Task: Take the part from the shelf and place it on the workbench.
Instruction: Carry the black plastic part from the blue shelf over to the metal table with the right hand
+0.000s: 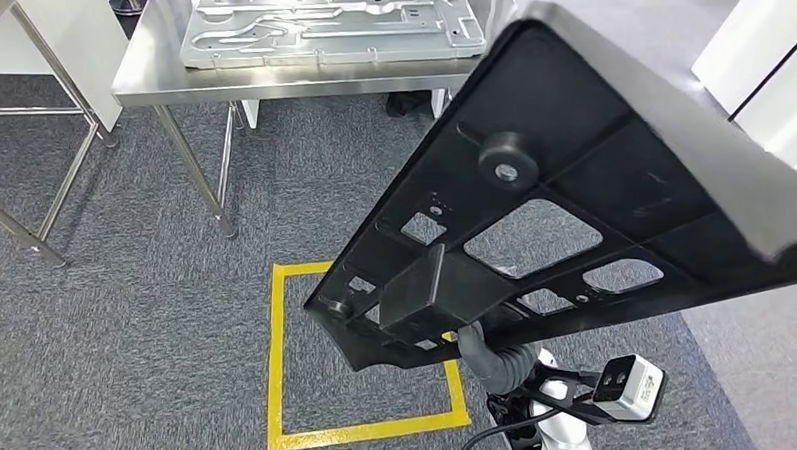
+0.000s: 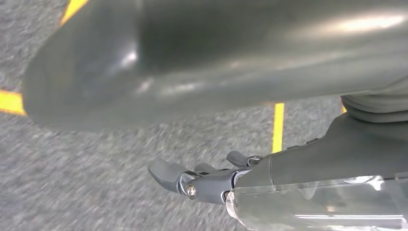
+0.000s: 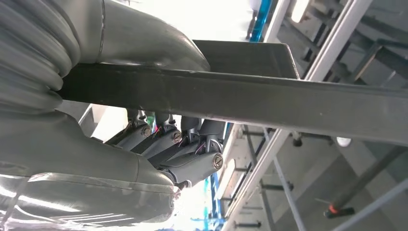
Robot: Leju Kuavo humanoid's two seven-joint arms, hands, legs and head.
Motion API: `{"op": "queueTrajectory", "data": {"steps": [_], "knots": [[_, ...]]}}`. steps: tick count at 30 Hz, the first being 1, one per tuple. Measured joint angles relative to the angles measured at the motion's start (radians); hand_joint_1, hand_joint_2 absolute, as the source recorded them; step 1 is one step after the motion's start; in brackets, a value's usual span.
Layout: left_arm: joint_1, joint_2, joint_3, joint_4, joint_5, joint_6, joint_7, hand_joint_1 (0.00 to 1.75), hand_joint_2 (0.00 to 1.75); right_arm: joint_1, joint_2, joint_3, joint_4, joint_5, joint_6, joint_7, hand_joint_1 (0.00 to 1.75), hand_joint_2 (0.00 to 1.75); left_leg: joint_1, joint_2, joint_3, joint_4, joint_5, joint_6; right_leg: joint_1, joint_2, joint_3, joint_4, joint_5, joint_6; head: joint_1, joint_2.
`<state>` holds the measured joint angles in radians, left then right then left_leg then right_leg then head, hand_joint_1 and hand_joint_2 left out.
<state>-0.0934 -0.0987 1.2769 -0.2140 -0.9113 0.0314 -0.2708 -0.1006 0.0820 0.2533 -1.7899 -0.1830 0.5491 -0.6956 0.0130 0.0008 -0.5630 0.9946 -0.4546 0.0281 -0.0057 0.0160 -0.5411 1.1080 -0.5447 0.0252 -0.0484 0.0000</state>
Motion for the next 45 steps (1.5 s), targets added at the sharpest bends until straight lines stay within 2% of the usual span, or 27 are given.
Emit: {"op": "queueTrajectory", "data": {"steps": [3, 4, 5, 7, 9, 10, 13, 15, 18, 19, 20, 21, 23, 25, 26, 29, 31, 33, 34, 35, 36, 37, 38, 40, 41, 43, 45], "knots": [[-0.002, 0.0, 0.0, 0.0, 0.0, 0.002, 0.0, 0.0, 0.0, 0.006, 0.0, 0.0, 0.0, 0.0, -0.002, 0.0, 1.52, 1.75, 0.0, 0.0, 0.023, -0.001, -0.022, 0.004, -0.005, -0.006, -0.131, 0.167, -0.064, 0.011, 0.0, 0.0], [-0.001, 0.0, 0.0, 0.0, 0.0, 0.002, 0.0, 0.0, 0.0, 0.008, -0.001, 0.0, 0.0, 0.0, -0.003, 0.0, 1.52, 1.75, 0.0, 0.0, 0.034, -0.001, -0.031, 0.003, -0.006, -0.007, -0.155, 0.177, -0.064, 0.011, 0.0, 0.0], [0.001, 0.0, 0.0, 0.0, 0.0, 0.003, 0.0, 0.0, 0.0, 0.009, -0.001, 0.0, 0.0, 0.0, -0.005, 0.0, 1.52, 1.75, 0.0, 0.0, 0.047, -0.001, -0.041, 0.001, -0.007, -0.008, -0.163, 0.154, -0.044, 0.01, 0.0, 0.0], [0.002, -0.001, 0.001, 0.0, 0.001, 0.002, 0.0, 0.0, 0.0, 0.01, -0.001, 0.0, 0.0, 0.0, -0.008, 0.0, 1.52, 1.75, 0.0, 0.0, 0.074, -0.002, -0.064, -0.005, -0.008, -0.016, -0.138, 0.031, 0.057, 0.004, 0.0, 0.0], [-0.001, -0.002, 0.001, 0.0, 0.002, 0.001, -0.001, 0.0, 0.0, 0.01, -0.001, 0.0, 0.0, 0.001, -0.01, 0.0, 1.52, 1.75, -0.001, 0.001, 0.092, -0.004, -0.085, -0.015, -0.001, -0.025, -0.116, -0.065, 0.122, -0.006, 0.0, 0.0], [-0.002, -0.002, 0.001, 0.0, 0.002, 0.001, -0.001, 0.0, 0.0, 0.011, -0.001, 0.0, -0.001, 0.001, -0.01, 0.0, 1.52, 1.75, -0.002, 0.003, 0.098, -0.004, -0.09, -0.022, 0.001, -0.026, -0.114, -0.083, 0.131, -0.013, 0.001, 0.0], [-0.004, -0.001, 0.001, 0.0, 0.002, 0.0, -0.002, 0.0, 0.0, 0.012, -0.001, 0.0, -0.003, 0.002, -0.01, 0.0, 1.52, 1.75, -0.002, 0.008, 0.119, 0.003, -0.095, -0.041, 0.001, -0.017, -0.089, -0.096, 0.117, -0.037, 0.002, 0.0], [-0.007, -0.001, 0.001, 0.0, 0.002, -0.003, -0.002, 0.0, 0.0, 0.012, -0.001, 0.001, -0.004, 0.002, -0.01, 0.0, 1.52, 1.75, 0.0, 0.007, 0.083, 0.082, -0.114, -0.046, -0.001, -0.015, -0.061, -0.101, 0.106, -0.049, 0.001, 0.0], [-0.007, -0.002, 0.001, 0.0, 0.002, -0.005, -0.003, 0.0, 0.0, 0.013, 0.0, 0.002, -0.004, 0.002, -0.01, 0.0, 1.52, 1.75, 0.001, 0.006, -0.048, 0.267, -0.187, -0.049, 0.004, -0.011, -0.028, -0.102, 0.077, -0.056, 0.001, 0.0], [-0.004, -0.002, 0.001, 0.0, 0.002, -0.005, -0.003, 0.0, 0.0, 0.014, 0.0, 0.002, -0.004, 0.002, -0.011, 0.0, 1.52, 1.75, 0.0, 0.006, -0.079, 0.29, -0.207, -0.048, 0.005, -0.008, -0.015, -0.102, 0.066, -0.057, 0.001, 0.0], [-0.001, -0.002, 0.001, 0.0, 0.002, -0.005, -0.003, 0.0, 0.0, 0.014, 0.0, 0.003, -0.004, 0.002, -0.011, 0.0, 1.52, 1.75, 0.0, 0.006, -0.096, 0.279, -0.209, -0.045, 0.008, -0.004, 0.001, -0.102, 0.053, -0.057, 0.001, 0.0], [0.0, -0.002, 0.001, 0.0, 0.002, -0.005, -0.003, 0.0, 0.0, 0.015, 0.0, 0.003, -0.004, 0.002, -0.011, 0.0, 1.52, 1.75, -0.002, 0.006, -0.1, 0.239, -0.188, -0.041, 0.01, -0.002, 0.02, -0.102, 0.04, -0.056, 0.001, 0.0], [0.002, 0.0, 0.002, 0.0, 0.002, -0.004, -0.003, 0.0, 0.0, 0.015, 0.0, 0.004, -0.004, 0.002, -0.012, 0.0, 1.52, 1.75, -0.009, 0.002, -0.092, 0.123, -0.071, -0.024, 0.015, 0.001, 0.054, -0.102, 0.012, -0.055, 0.001, 0.0], [0.004, 0.003, 0.002, 0.0, 0.002, -0.004, -0.003, 0.0, 0.0, 0.017, 0.0, 0.006, -0.003, 0.002, -0.013, 0.001, 1.52, 1.75, -0.017, -0.004, -0.083, 0.058, 0.021, -0.012, 0.016, 0.006, 0.073, -0.102, -0.01, -0.046, 0.001, 0.0], [0.004, 0.005, 0.002, 0.0, 0.002, -0.003, -0.003, 0.0, 0.0, 0.017, 0.0, 0.007, -0.003, 0.003, -0.014, 0.001, 1.52, 1.75, -0.02, -0.005, -0.079, 0.051, 0.032, -0.008, 0.016, 0.008, 0.08, -0.1, -0.015, -0.04, 0.001, 0.0], [-0.002, 0.003, 0.002, 0.0, 0.002, -0.003, -0.004, 0.0, 0.0, 0.014, -0.001, 0.009, -0.006, 0.004, -0.016, 0.001, 1.52, 1.75, -0.016, -0.006, -0.049, 0.028, 0.022, 0.005, 0.014, 0.006, 0.07, -0.057, -0.007, -0.022, 0.001, 0.0], [-0.005, 0.003, 0.002, 0.0, 0.002, -0.002, -0.004, 0.0, 0.0, 0.014, -0.001, 0.01, -0.005, 0.004, -0.021, 0.001, 1.52, 1.75, -0.01, -0.006, -0.021, 0.01, 0.014, 0.011, 0.01, 0.0, 0.009, 0.044, -0.016, -0.01, 0.001, 0.0], [-0.004, 0.003, 0.002, 0.0, 0.002, -0.002, -0.004, 0.0, 0.0, 0.015, -0.002, 0.01, -0.001, 0.004, -0.031, 0.001, 1.52, 1.75, -0.009, -0.007, 0.001, 0.004, -0.001, 0.013, 0.002, -0.004, -0.078, 0.152, -0.064, 0.002, 0.002, 0.0], [-0.003, 0.003, 0.002, 0.0, 0.003, -0.002, -0.004, 0.0, 0.0, 0.016, -0.003, 0.01, 0.002, 0.006, -0.037, 0.001, 1.52, 1.75, -0.008, -0.007, 0.012, 0.004, -0.011, 0.013, -0.003, -0.005, -0.114, 0.18, -0.086, 0.007, 0.002, 0.0], [-0.002, 0.002, 0.002, 0.0, 0.003, -0.002, -0.003, 0.0, 0.0, 0.017, -0.004, 0.011, 0.006, 0.01, -0.044, 0.001, 1.52, 1.75, -0.008, -0.009, 0.025, 0.004, -0.022, 0.011, -0.006, -0.007, -0.135, 0.179, -0.091, 0.01, 0.002, 0.0], [-0.001, 0.001, 0.002, 0.0, 0.003, -0.002, -0.003, 0.0, 0.0, 0.017, -0.005, 0.012, 0.008, 0.016, -0.052, 0.001, 1.52, 1.75, -0.006, -0.014, 0.039, 0.004, -0.033, 0.007, -0.009, -0.008, -0.141, 0.15, -0.075, 0.013, 0.002, 0.0], [-0.001, 0.0, 0.002, 0.0, 0.003, -0.002, -0.003, 0.0, 0.0, 0.017, -0.006, 0.014, 0.01, 0.022, -0.06, 0.002, 1.52, 1.75, -0.004, -0.018, 0.055, 0.004, -0.044, 0.003, -0.011, -0.007, -0.134, 0.093, -0.031, 0.016, 0.002, 0.0], [0.0, -0.001, 0.002, 0.0, 0.003, -0.002, -0.003, 0.0, 0.0, 0.017, -0.007, 0.016, 0.012, 0.027, -0.068, 0.002, 1.52, 1.75, -0.003, -0.024, 0.068, 0.004, -0.056, -0.002, -0.014, 0.0, -0.122, 0.025, 0.033, 0.018, 0.002, 0.0], [-0.003, -0.002, 0.002, 0.0, 0.002, -0.002, -0.003, 0.0, 0.0, 0.017, -0.01, 0.02, 0.015, 0.035, -0.082, 0.004, 1.52, 1.75, -0.002, -0.033, 0.081, 0.004, -0.074, -0.013, -0.013, 0.011, -0.106, -0.066, 0.116, 0.012, 0.002, 0.0], [-0.004, -0.003, 0.002, 0.0, 0.002, -0.002, -0.003, 0.0, 0.0, 0.017, -0.011, 0.022, 0.016, 0.039, -0.087, 0.006, 1.52, 1.75, -0.001, -0.037, 0.084, 0.004, -0.079, -0.019, -0.011, 0.013, -0.105, -0.082, 0.131, 0.003, 0.002, 0.0], [-0.006, -0.003, 0.002, 0.0, 0.001, -0.002, -0.003, 0.0, 0.0, 0.018, -0.014, 0.025, 0.017, 0.043, -0.097, 0.01, 1.52, 1.75, 0.0, -0.039, 0.088, 0.004, -0.081, -0.032, -0.007, 0.007, -0.097, -0.086, 0.124, -0.017, 0.002, 0.0], [-0.006, -0.002, 0.002, 0.0, 0.0, -0.002, -0.003, 0.0, 0.0, 0.017, -0.015, 0.027, 0.017, 0.041, -0.105, 0.011, 1.52, 1.75, 0.001, -0.027, 0.077, 0.044, -0.085, -0.04, -0.008, 0.0, -0.075, -0.096, 0.116, -0.032, 0.002, 0.0]]}}
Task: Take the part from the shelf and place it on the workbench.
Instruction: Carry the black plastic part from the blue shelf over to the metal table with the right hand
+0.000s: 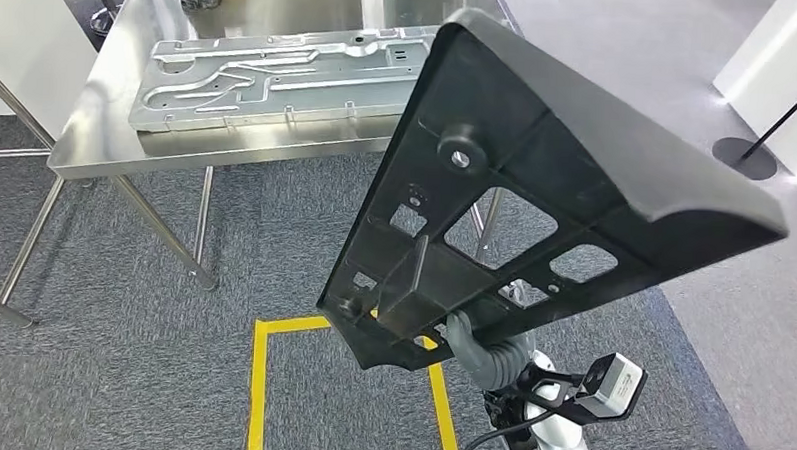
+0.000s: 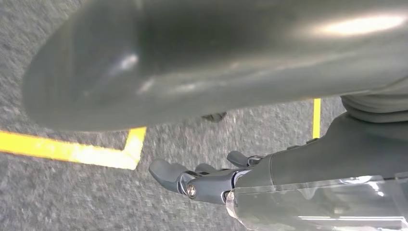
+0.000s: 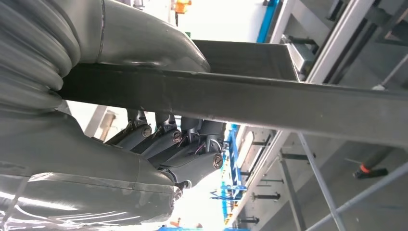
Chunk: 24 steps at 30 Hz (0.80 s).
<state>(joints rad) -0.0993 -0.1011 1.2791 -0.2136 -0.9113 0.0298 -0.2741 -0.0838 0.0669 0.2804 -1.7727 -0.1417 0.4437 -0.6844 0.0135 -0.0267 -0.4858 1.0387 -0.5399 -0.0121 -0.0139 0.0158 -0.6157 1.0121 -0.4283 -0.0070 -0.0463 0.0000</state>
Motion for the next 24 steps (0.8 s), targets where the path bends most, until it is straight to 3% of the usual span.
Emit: {"op": "queueTrajectory", "data": {"steps": [1, 4, 5, 6, 8, 9, 11, 12, 15, 17, 19, 20, 21, 22, 24], "knots": [[-0.001, 0.0, 0.0, 0.0, 0.0, 0.0, 0.0, 0.0, 0.0, 0.0, 0.0, 0.0, 0.0, -0.002, -0.004, 0.001, 1.52, 1.75, 0.0, 0.008, -0.025, 0.049, -0.014, -0.003, 0.0, -0.003, 0.013, -0.004, -0.006, -0.006, 0.0, 0.0], [0.0, -0.001, 0.0, 0.0, -0.001, 0.0, 0.001, 0.0, 0.0, 0.001, 0.0, 0.001, 0.004, -0.009, -0.019, 0.009, 1.52, 1.75, 0.001, 0.019, -0.142, 0.224, -0.08, -0.011, 0.006, -0.009, 0.04, -0.006, -0.029, -0.016, 0.0, 0.0], [0.001, -0.001, 0.0, 0.0, -0.001, 0.0, 0.001, 0.0, 0.0, 0.002, 0.0, 0.001, 0.006, -0.011, -0.023, 0.011, 1.52, 1.75, 0.001, 0.019, -0.167, 0.243, -0.082, -0.011, 0.008, -0.009, 0.049, -0.006, -0.037, -0.017, 0.0, 0.0], [0.003, -0.001, 0.0, 0.0, -0.001, 0.0, 0.001, 0.0, 0.0, 0.002, 0.0, 0.001, 0.008, -0.013, -0.027, 0.013, 1.52, 1.75, 0.0, 0.019, -0.176, 0.226, -0.06, -0.009, 0.01, -0.008, 0.06, -0.006, -0.044, -0.018, 0.0, 0.0], [0.004, -0.001, 0.0, 0.0, -0.001, 0.0, 0.001, 0.0, 0.0, 0.001, 0.0, 0.003, 0.01, -0.017, -0.03, 0.013, 1.52, 1.75, -0.003, 0.019, -0.152, 0.108, 0.038, 0.003, 0.013, -0.008, 0.084, -0.007, -0.061, -0.017, 0.0, 0.0], [0.004, 0.0, 0.0, 0.0, -0.002, 0.0, 0.001, 0.0, 0.0, 0.0, 0.0, 0.004, 0.01, -0.018, -0.03, 0.012, 1.52, 1.75, -0.007, 0.02, -0.137, 0.05, 0.072, 0.009, 0.014, -0.008, 0.095, -0.007, -0.069, -0.014, 0.0, 0.0], [0.004, 0.002, 0.0, 0.0, -0.003, 0.0, 0.001, 0.0, 0.0, -0.001, 0.0, 0.006, 0.01, -0.02, -0.03, 0.012, 1.52, 1.75, -0.015, 0.021, -0.12, -0.01, 0.09, 0.021, 0.015, -0.009, 0.104, -0.008, -0.081, -0.005, 0.0, 0.0], [0.004, 0.002, 0.0, 0.0, -0.003, 0.0, 0.002, 0.0, 0.0, -0.001, 0.0, 0.007, 0.009, -0.021, -0.03, 0.012, 1.52, 1.75, -0.018, 0.02, -0.119, -0.01, 0.084, 0.024, 0.016, -0.009, 0.107, -0.009, -0.085, 0.001, 0.0, 0.0], [0.006, 0.002, 0.0, 0.0, -0.004, 0.0, 0.002, 0.0, 0.0, -0.002, 0.0, 0.008, 0.001, -0.022, -0.031, 0.011, 1.52, 1.75, -0.01, 0.02, -0.1, -0.031, 0.103, 0.037, 0.018, -0.009, 0.112, 0.005, -0.105, 0.017, 0.0, 0.0], [0.003, 0.002, 0.0, 0.0, -0.004, -0.002, 0.001, 0.0, 0.0, -0.002, 0.0, 0.008, -0.004, -0.024, -0.031, 0.009, 1.52, 1.75, -0.005, 0.021, -0.086, -0.042, 0.103, 0.043, 0.014, -0.01, 0.067, 0.097, -0.148, 0.026, 0.0, 0.0], [0.002, 0.002, 0.0, 0.0, -0.004, -0.003, 0.001, 0.0, 0.0, 0.0, -0.001, 0.008, -0.005, -0.024, -0.031, 0.008, 1.52, 1.75, -0.004, 0.021, -0.079, -0.043, 0.095, 0.047, 0.008, -0.01, -0.019, 0.233, -0.194, 0.034, 0.0, 0.0], [0.002, 0.002, 0.0, 0.0, -0.004, -0.005, 0.0, 0.0, 0.0, 0.001, -0.001, 0.008, -0.005, -0.023, -0.032, 0.008, 1.52, 1.75, -0.004, 0.021, -0.075, -0.043, 0.09, 0.046, 0.005, -0.01, -0.052, 0.274, -0.195, 0.038, 0.0, 0.0], [0.003, 0.002, 0.0, 0.0, -0.005, -0.006, 0.0, 0.0, 0.0, 0.002, -0.002, 0.008, -0.005, -0.022, -0.033, 0.008, 1.52, 1.75, -0.004, 0.02, -0.069, -0.042, 0.085, 0.045, 0.001, -0.011, -0.067, 0.277, -0.175, 0.041, 0.0, 0.0], [0.004, 0.002, 0.0, 0.0, -0.006, -0.008, 0.0, 0.0, 0.0, 0.002, -0.002, 0.008, -0.006, -0.021, -0.035, 0.009, 1.52, 1.75, -0.003, 0.02, -0.062, -0.042, 0.08, 0.043, -0.002, -0.011, -0.061, 0.24, -0.136, 0.043, 0.0, 0.0], [0.005, 0.001, 0.0, 0.0, -0.007, -0.01, -0.001, 0.0, 0.0, 0.001, -0.004, 0.008, -0.008, -0.019, -0.037, 0.009, 1.52, 1.75, -0.003, 0.018, -0.046, -0.04, 0.066, 0.035, -0.005, -0.013, -0.01, 0.099, -0.05, 0.044, 0.0, 0.0]]}}
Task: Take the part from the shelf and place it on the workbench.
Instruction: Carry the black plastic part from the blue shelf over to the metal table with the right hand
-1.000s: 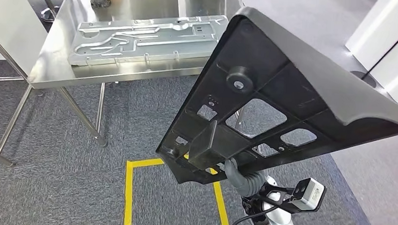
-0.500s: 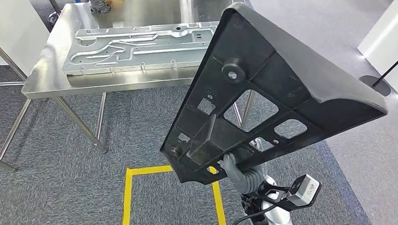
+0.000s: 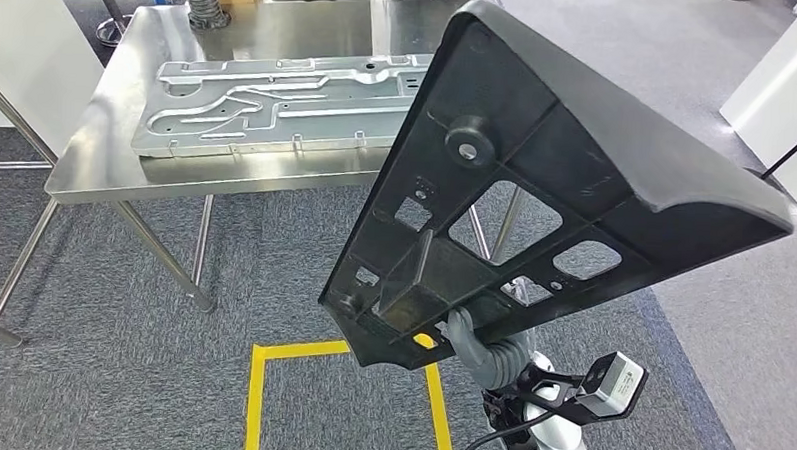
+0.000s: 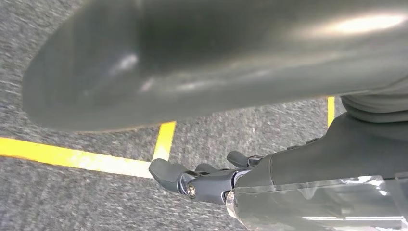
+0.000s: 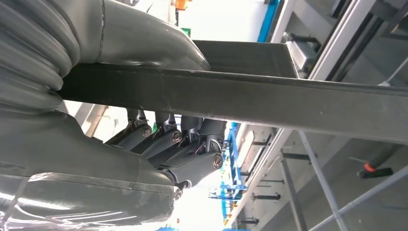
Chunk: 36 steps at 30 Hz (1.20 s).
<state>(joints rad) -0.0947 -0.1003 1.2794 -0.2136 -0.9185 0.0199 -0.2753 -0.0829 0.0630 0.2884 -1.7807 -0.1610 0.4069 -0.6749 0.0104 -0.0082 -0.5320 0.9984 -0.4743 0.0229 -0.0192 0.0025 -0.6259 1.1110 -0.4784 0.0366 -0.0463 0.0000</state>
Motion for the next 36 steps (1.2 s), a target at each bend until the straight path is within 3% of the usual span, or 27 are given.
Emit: {"op": "queueTrajectory", "data": {"steps": [2, 5, 7, 8, 10, 11, 12, 13, 14, 15, 17, 18, 22, 24, 26, 27, 28, 29, 31, 32, 33, 36], "knots": [[-0.001, -0.001, 0.0, 0.0, 0.0, 0.0, -0.002, 0.0, 0.0, 0.0, -0.001, 0.0, -0.001, 0.0, -0.002, -0.001, 1.52, 1.75, -0.003, -0.001, 0.008, 0.001, -0.014, -0.011, 0.001, 0.0, 0.036, -0.088, 0.033, -0.009, 0.0, 0.0], [-0.002, 0.0, 0.0, 0.0, 0.0, 0.001, -0.004, 0.0, 0.0, 0.002, -0.004, 0.0, -0.003, -0.001, -0.007, -0.004, 1.52, 1.75, -0.001, 0.0, 0.015, -0.002, -0.025, -0.03, 0.006, 0.003, 0.043, -0.101, 0.025, -0.031, 0.0, 0.0], [-0.002, 0.0, 0.0, 0.0, 0.0, 0.001, -0.004, 0.0, 0.0, 0.003, -0.005, 0.001, -0.006, -0.001, -0.009, -0.006, 1.52, 1.75, 0.002, 0.001, 0.007, 0.028, -0.044, -0.041, 0.004, 0.003, 0.051, -0.106, 0.022, -0.044, 0.0, 0.0], [-0.002, -0.001, 0.0, 0.0, 0.0, 0.001, -0.004, 0.0, 0.0, 0.004, -0.005, 0.002, -0.008, -0.001, -0.009, -0.006, 1.52, 1.75, 0.003, 0.002, -0.013, 0.072, -0.066, -0.045, 0.002, 0.002, 0.056, -0.108, 0.02, -0.049, 0.0, 0.0], [-0.001, -0.001, 0.0, 0.0, 0.0, 0.001, -0.004, 0.0, 0.0, 0.004, -0.005, 0.005, -0.01, 0.0, -0.007, -0.007, 1.52, 1.75, 0.003, 0.002, -0.09, 0.213, -0.126, -0.05, 0.004, 0.0, 0.065, -0.108, 0.011, -0.055, 0.0, 0.0], [0.0, -0.001, 0.0, 0.0, 0.0, 0.001, -0.004, 0.0, 0.0, 0.005, -0.005, 0.007, -0.01, 0.0, -0.007, -0.007, 1.52, 1.75, 0.003, 0.002, -0.132, 0.279, -0.146, -0.051, 0.005, 0.0, 0.069, -0.108, 0.007, -0.056, 0.0, 0.0], [0.001, -0.002, 0.0, 0.0, 0.0, 0.001, -0.004, 0.0, 0.0, 0.005, -0.005, 0.008, -0.01, 0.0, -0.007, -0.007, 1.52, 1.75, 0.003, 0.002, -0.163, 0.317, -0.146, -0.051, 0.007, 0.001, 0.075, -0.108, 0.001, -0.056, 0.0, 0.0], [0.002, -0.002, 0.0, 0.0, 0.0, 0.001, -0.004, 0.0, 0.0, 0.005, -0.005, 0.009, -0.01, 0.0, -0.006, -0.007, 1.52, 1.75, 0.003, 0.002, -0.173, 0.314, -0.123, -0.048, 0.007, 0.002, 0.082, -0.108, -0.005, -0.056, 0.0, 0.0], [0.002, -0.001, 0.0, 0.0, 0.001, 0.002, -0.004, 0.0, 0.0, 0.005, -0.005, 0.009, -0.01, 0.0, -0.006, -0.007, 1.52, 1.75, 0.002, 0.002, -0.163, 0.269, -0.081, -0.044, 0.008, 0.002, 0.092, -0.108, -0.012, -0.054, 0.0, 0.0], [0.002, -0.001, 0.0, 0.0, 0.002, 0.002, -0.004, 0.0, 0.0, 0.005, -0.005, 0.01, -0.01, 0.0, -0.007, -0.007, 1.52, 1.75, 0.002, 0.002, -0.136, 0.194, -0.029, -0.038, 0.008, 0.003, 0.104, -0.108, -0.02, -0.052, 0.0, 0.0], [0.001, 0.001, 0.0, 0.0, 0.003, 0.002, -0.004, 0.0, 0.0, 0.004, -0.005, 0.012, -0.01, -0.001, -0.007, -0.007, 1.52, 1.75, -0.005, 0.003, -0.083, 0.066, 0.032, -0.026, 0.01, 0.004, 0.122, -0.109, -0.036, -0.043, 0.0, 0.0], [0.001, 0.002, 0.0, 0.0, 0.003, 0.002, -0.004, 0.0, 0.0, 0.004, -0.005, 0.014, -0.01, -0.002, -0.008, -0.007, 1.52, 1.75, -0.008, 0.003, -0.069, 0.034, 0.041, -0.02, 0.011, 0.004, 0.127, -0.111, -0.041, -0.037, 0.0, 0.0], [0.001, 0.002, 0.0, 0.0, 0.003, 0.002, -0.005, 0.0, 0.0, 0.001, -0.006, 0.015, -0.012, -0.005, -0.009, -0.006, 1.52, 1.75, -0.004, 0.001, -0.053, 0.014, 0.035, -0.003, 0.011, 0.004, 0.137, -0.11, -0.057, -0.014, 0.0, 0.0], [0.0, 0.002, 0.0, 0.0, 0.003, 0.002, -0.005, 0.0, 0.0, -0.002, -0.006, 0.015, -0.015, -0.006, -0.009, -0.006, 1.52, 1.75, -0.001, 0.002, -0.039, 0.006, 0.029, 0.007, 0.009, 0.003, 0.094, -0.024, -0.096, -0.007, 0.0, 0.0], [-0.001, 0.002, 0.0, 0.0, 0.002, 0.002, -0.004, 0.0, 0.0, -0.003, -0.007, 0.015, -0.015, -0.007, -0.009, -0.006, 1.52, 1.75, -0.003, 0.002, -0.029, 0.005, 0.018, 0.014, 0.009, 0.002, 0.0, 0.125, -0.142, -0.004, 0.0, 0.0], [0.0, 0.002, 0.0, 0.0, 0.001, 0.002, -0.003, 0.0, 0.0, -0.003, -0.008, 0.015, -0.015, -0.007, -0.009, -0.006, 1.52, 1.75, -0.005, 0.001, -0.022, 0.005, 0.012, 0.016, 0.008, 0.002, -0.042, 0.177, -0.145, -0.004, 0.0, 0.0], [0.001, 0.002, 0.0, 0.0, 0.0, 0.002, -0.002, 0.0, 0.0, -0.002, -0.009, 0.015, -0.015, -0.008, -0.01, -0.006, 1.52, 1.75, -0.007, 0.0, -0.014, 0.005, 0.005, 0.017, 0.008, 0.002, -0.068, 0.193, -0.126, -0.005, 0.0, 0.0], [0.001, 0.002, 0.0, 0.0, 0.0, 0.002, -0.001, 0.0, 0.0, -0.003, -0.01, 0.015, -0.015, -0.008, -0.01, -0.006, 1.52, 1.75, -0.009, -0.001, -0.004, 0.005, -0.003, 0.017, 0.009, 0.002, -0.072, 0.167, -0.086, -0.009, 0.0, 0.0], [0.002, 0.001, 0.0, 0.0, 0.0, 0.002, 0.0, 0.0, 0.0, -0.005, -0.012, 0.015, -0.015, -0.01, -0.01, -0.006, 1.52, 1.75, -0.012, -0.004, 0.019, 0.005, -0.021, 0.015, 0.015, 0.002, -0.035, 0.033, 0.016, -0.022, 0.0, 0.0], [0.001, 0.0, 0.0, 0.0, 0.0, 0.001, 0.0, 0.0, 0.0, -0.007, -0.012, 0.015, -0.015, -0.011, -0.01, -0.007, 1.52, 1.75, -0.014, -0.005, 0.027, 0.005, -0.029, 0.011, 0.019, 0.002, -0.012, -0.03, 0.046, -0.029, 0.0, 0.0], [0.0, -0.001, 0.0, 0.0, 0.0, 0.001, 0.001, 0.0, 0.0, -0.008, -0.013, 0.015, -0.016, -0.013, -0.009, -0.007, 1.52, 1.75, -0.015, -0.005, 0.032, 0.004, -0.036, 0.007, 0.022, 0.001, 0.005, -0.072, 0.06, -0.033, 0.0, 0.0], [-0.003, -0.001, 0.0, 0.0, 0.0, 0.002, 0.002, 0.0, 0.0, -0.011, -0.015, 0.015, -0.019, -0.017, -0.006, -0.009, 1.52, 1.75, -0.016, -0.003, 0.039, -0.002, -0.048, -0.007, 0.022, 0.003, 0.019, -0.098, 0.049, -0.041, 0.0, 0.0]]}}
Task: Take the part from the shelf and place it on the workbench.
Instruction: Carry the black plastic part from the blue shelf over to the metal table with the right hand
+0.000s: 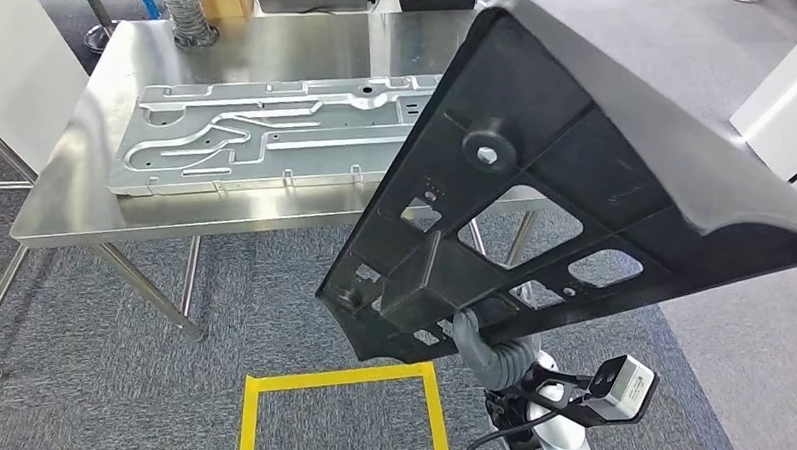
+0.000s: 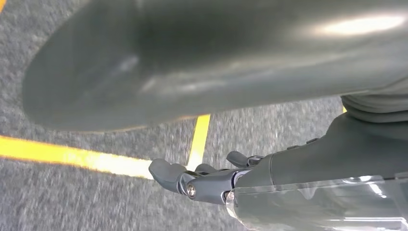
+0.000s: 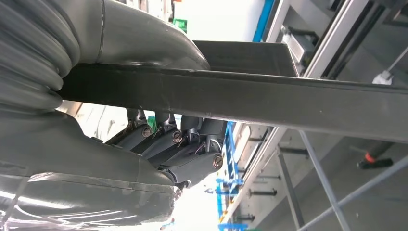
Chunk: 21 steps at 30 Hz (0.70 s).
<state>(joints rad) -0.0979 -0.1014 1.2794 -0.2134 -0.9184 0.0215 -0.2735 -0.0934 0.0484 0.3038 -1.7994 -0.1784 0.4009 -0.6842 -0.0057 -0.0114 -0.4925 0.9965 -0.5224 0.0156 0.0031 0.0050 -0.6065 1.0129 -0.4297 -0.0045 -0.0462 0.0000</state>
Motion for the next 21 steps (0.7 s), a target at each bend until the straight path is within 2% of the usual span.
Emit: {"op": "queueTrajectory", "data": {"steps": [2, 3, 5, 6, 7, 8, 9, 10, 11, 12, 13, 16, 17, 18, 19, 21], "knots": [[-0.003, 0.001, 0.0, 0.0, 0.0, 0.001, 0.0, 0.0, 0.0, -0.001, -0.001, 0.0, -0.003, -0.001, 0.003, -0.001, 1.52, 1.75, 0.0, 0.003, -0.004, 0.026, -0.019, -0.01, -0.007, -0.001, 0.016, -0.016, -0.004, -0.007, 0.0, 0.0], [-0.004, 0.002, 0.0, 0.0, 0.0, 0.001, 0.0, 0.0, 0.0, -0.002, -0.001, 0.001, -0.005, -0.001, 0.005, -0.002, 1.52, 1.75, 0.001, 0.004, -0.025, 0.071, -0.039, -0.015, -0.011, -0.002, 0.026, -0.023, -0.007, -0.01, 0.0, 0.0], [-0.003, 0.002, 0.0, 0.0, 0.0, 0.0, 0.0, 0.0, 0.0, -0.004, -0.001, 0.002, -0.006, -0.002, 0.008, -0.002, 1.52, 1.75, 0.01, 0.005, -0.108, 0.212, -0.086, -0.025, -0.012, -0.005, 0.041, -0.028, -0.017, -0.013, 0.0, 0.0], [-0.002, 0.002, 0.0, 0.0, 0.0, 0.0, 0.0, 0.0, 0.0, -0.004, -0.001, 0.002, -0.006, -0.002, 0.009, -0.002, 1.52, 1.75, 0.014, 0.005, -0.152, 0.272, -0.096, -0.03, -0.013, -0.005, 0.047, -0.028, -0.024, -0.012, 0.0, 0.0], [0.0, 0.002, 0.0, 0.0, 0.0, 0.0, 0.0, 0.0, 0.0, -0.004, -0.001, 0.002, -0.006, -0.003, 0.01, -0.002, 1.52, 1.75, 0.018, 0.005, -0.181, 0.3, -0.087, -0.034, -0.013, -0.004, 0.055, -0.027, -0.031, -0.01, 0.0, 0.0], [0.002, 0.003, 0.0, 0.0, 0.0, 0.0, 0.001, 0.0, 0.0, -0.004, -0.001, 0.002, -0.006, -0.003, 0.01, -0.002, 1.52, 1.75, 0.021, 0.005, -0.19, 0.288, -0.056, -0.037, -0.015, -0.003, 0.064, -0.027, -0.038, -0.008, 0.0, 0.0], [0.003, 0.004, 0.0, 0.0, 0.0, 0.0, 0.0, 0.0, 0.0, -0.004, -0.001, 0.002, -0.006, -0.004, 0.01, -0.002, 1.52, 1.75, 0.024, 0.006, -0.181, 0.237, -0.007, -0.039, -0.017, -0.003, 0.076, -0.027, -0.047, -0.004, 0.0, 0.0], [0.004, 0.004, 0.0, 0.0, 0.0, 0.0, 0.0, 0.0, 0.0, -0.005, -0.001, 0.002, -0.006, -0.005, 0.01, -0.003, 1.52, 1.75, 0.026, 0.007, -0.16, 0.165, 0.045, -0.041, -0.019, -0.002, 0.088, -0.027, -0.056, 0.002, 0.0, 0.0], [0.004, 0.005, 0.0, 0.0, 0.0, 0.0, 0.0, 0.0, 0.0, -0.005, -0.001, 0.002, -0.006, -0.006, 0.011, -0.003, 1.52, 1.75, 0.026, 0.008, -0.137, 0.099, 0.08, -0.042, -0.019, -0.002, 0.097, -0.025, -0.066, 0.008, 0.0, 0.0], [0.004, 0.005, 0.0, 0.0, -0.001, -0.001, -0.001, 0.0, 0.0, -0.007, -0.001, 0.002, -0.006, -0.007, 0.011, -0.003, 1.52, 1.75, 0.026, 0.009, -0.119, 0.053, 0.098, -0.038, -0.018, -0.001, 0.103, -0.024, -0.073, 0.015, 0.0, 0.0], [0.003, 0.004, 0.0, 0.0, -0.001, -0.001, -0.001, 0.0, 0.0, -0.008, -0.002, 0.002, -0.006, -0.008, 0.011, -0.004, 1.52, 1.75, 0.024, 0.009, -0.109, 0.03, 0.1, -0.033, -0.017, 0.0, 0.107, -0.024, -0.079, 0.021, 0.0, 0.0], [0.003, 0.005, 0.0, 0.0, -0.002, -0.001, -0.004, 0.0, 0.0, -0.012, -0.003, 0.002, -0.007, -0.01, 0.01, -0.005, 1.52, 1.75, 0.022, 0.005, -0.1, 0.022, 0.086, -0.008, -0.017, 0.0, 0.112, -0.016, -0.083, 0.038, 0.0, 0.0], [0.003, 0.005, 0.0, 0.0, -0.003, -0.001, -0.004, 0.0, 0.0, -0.013, -0.003, 0.002, -0.007, -0.012, 0.009, -0.006, 1.52, 1.75, 0.022, 0.005, -0.095, 0.02, 0.083, 0.0, -0.019, -0.001, 0.103, 0.005, -0.091, 0.042, 0.0, 0.0], [0.002, 0.006, 0.0, 0.0, -0.003, -0.002, -0.005, 0.0, 0.0, -0.014, -0.004, 0.002, -0.007, -0.014, 0.009, -0.007, 1.52, 1.75, 0.022, 0.005, -0.089, 0.018, 0.08, 0.006, -0.019, -0.001, 0.081, 0.046, -0.107, 0.045, 0.0, 0.0], [0.002, 0.006, 0.0, 0.0, -0.004, -0.002, -0.006, 0.0, 0.0, -0.015, -0.004, 0.002, -0.008, -0.015, 0.008, -0.008, 1.52, 1.75, 0.021, 0.005, -0.084, 0.017, 0.076, 0.011, -0.019, -0.002, 0.045, 0.107, -0.129, 0.047, 0.0, 0.0], [0.001, 0.007, 0.0, 0.0, -0.005, -0.002, -0.006, 0.0, 0.0, -0.016, -0.006, 0.002, -0.008, -0.019, 0.007, -0.01, 1.52, 1.75, 0.015, 0.005, -0.074, 0.017, 0.066, 0.018, -0.017, -0.002, -0.047, 0.24, -0.171, 0.047, 0.0, 0.0]]}}
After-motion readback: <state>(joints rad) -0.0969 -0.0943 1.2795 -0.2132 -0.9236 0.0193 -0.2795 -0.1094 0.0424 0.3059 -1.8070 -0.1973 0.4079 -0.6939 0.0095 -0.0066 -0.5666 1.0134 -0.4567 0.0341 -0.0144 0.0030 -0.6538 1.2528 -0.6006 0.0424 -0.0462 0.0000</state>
